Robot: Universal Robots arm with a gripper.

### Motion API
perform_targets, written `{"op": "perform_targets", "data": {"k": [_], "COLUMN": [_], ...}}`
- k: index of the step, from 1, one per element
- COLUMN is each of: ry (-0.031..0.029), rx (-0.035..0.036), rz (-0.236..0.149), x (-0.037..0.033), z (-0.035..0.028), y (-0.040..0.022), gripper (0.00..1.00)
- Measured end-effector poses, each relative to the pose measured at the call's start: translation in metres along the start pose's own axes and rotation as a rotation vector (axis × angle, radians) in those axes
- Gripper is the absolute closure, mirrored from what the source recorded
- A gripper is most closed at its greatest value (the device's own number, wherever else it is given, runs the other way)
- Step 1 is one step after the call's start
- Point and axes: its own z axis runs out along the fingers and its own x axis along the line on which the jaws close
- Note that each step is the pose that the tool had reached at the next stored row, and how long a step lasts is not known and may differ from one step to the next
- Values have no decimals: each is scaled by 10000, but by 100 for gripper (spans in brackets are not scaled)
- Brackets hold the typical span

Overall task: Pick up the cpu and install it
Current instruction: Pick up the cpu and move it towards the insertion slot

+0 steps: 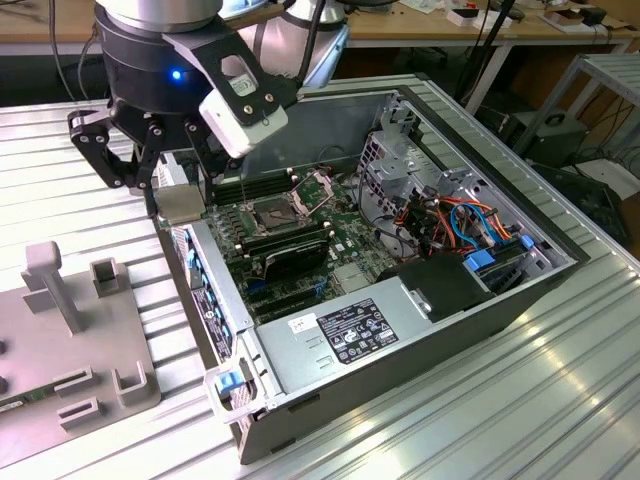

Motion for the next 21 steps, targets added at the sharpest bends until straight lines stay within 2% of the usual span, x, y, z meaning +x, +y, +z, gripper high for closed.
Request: {"op": "perform_targets", "data": {"k": [21], "ry": [-1], "rx": [0], "rz": [1], "x": [-344], "z": [4], "y": [12], "gripper": [45]}}
